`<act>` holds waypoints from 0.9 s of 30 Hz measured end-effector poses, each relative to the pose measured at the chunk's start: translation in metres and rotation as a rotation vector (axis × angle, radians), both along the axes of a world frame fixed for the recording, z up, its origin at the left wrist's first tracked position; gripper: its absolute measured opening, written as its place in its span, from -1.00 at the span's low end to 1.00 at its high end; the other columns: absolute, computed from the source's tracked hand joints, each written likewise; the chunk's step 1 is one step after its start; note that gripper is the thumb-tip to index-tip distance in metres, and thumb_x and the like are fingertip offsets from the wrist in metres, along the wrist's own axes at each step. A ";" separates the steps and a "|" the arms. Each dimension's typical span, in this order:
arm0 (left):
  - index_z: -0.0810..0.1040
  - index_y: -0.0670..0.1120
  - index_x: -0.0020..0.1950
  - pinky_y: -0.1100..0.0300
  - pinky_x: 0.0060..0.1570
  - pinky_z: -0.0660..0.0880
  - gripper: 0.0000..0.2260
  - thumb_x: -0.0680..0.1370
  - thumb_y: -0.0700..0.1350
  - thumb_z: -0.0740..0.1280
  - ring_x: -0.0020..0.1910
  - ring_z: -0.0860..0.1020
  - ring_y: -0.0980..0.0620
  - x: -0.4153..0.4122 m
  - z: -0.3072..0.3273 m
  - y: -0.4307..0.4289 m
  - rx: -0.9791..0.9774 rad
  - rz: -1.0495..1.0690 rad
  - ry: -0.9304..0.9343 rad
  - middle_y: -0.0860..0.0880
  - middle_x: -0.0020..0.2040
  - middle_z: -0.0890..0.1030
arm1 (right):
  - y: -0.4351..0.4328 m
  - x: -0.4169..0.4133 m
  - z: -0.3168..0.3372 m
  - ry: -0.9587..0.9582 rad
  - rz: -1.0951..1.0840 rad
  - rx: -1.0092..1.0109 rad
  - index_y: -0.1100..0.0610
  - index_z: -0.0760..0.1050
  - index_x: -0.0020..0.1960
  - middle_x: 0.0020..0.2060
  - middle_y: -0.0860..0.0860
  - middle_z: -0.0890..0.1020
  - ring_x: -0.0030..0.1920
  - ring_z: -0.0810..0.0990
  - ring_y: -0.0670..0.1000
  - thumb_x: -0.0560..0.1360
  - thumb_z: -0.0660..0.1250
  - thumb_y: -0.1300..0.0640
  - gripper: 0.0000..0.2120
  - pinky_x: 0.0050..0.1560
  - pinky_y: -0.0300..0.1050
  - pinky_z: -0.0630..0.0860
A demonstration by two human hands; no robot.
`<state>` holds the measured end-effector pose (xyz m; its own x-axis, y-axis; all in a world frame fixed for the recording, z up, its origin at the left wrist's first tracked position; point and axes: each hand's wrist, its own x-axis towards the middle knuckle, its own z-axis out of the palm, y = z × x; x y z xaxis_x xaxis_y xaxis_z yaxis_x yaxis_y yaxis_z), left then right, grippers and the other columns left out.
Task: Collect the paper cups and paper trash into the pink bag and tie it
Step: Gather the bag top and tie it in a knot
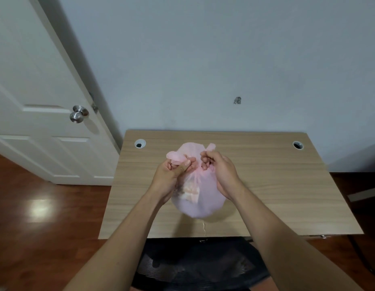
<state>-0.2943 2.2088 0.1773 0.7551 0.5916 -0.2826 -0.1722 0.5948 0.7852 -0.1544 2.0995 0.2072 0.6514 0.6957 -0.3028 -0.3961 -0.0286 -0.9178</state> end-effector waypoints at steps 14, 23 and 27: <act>0.59 -0.22 0.07 0.09 0.09 0.69 -0.83 0.57 -0.16 0.46 -0.31 0.59 0.07 0.001 0.002 -0.006 -0.014 0.056 0.027 -0.18 -0.10 0.65 | -0.013 0.002 -0.014 -0.185 0.061 -0.058 0.21 0.32 0.45 0.03 0.03 0.82 0.02 0.75 -0.03 0.76 0.34 0.19 -0.67 0.13 -0.19 0.61; 0.59 -0.20 0.36 0.29 -0.23 0.52 -0.78 0.72 -0.26 0.31 -0.34 0.49 0.04 -0.001 0.010 -0.001 0.066 -0.129 0.067 -0.16 -0.21 0.59 | -0.015 0.004 -0.012 -0.229 0.156 -0.088 0.23 0.61 0.28 -0.06 0.17 0.81 -0.04 0.74 0.04 0.73 0.37 0.25 -0.85 0.14 -0.03 0.64; 0.46 -0.16 0.56 0.30 -0.21 0.55 -0.60 0.71 -0.22 0.35 -0.30 0.53 0.06 -0.001 0.010 0.003 0.067 -0.258 0.074 -0.21 -0.03 0.60 | -0.021 0.000 -0.005 -0.283 0.240 -0.088 0.21 0.74 0.16 -0.10 0.22 0.78 -0.11 0.71 0.05 0.65 0.38 0.40 -0.78 0.09 -0.03 0.65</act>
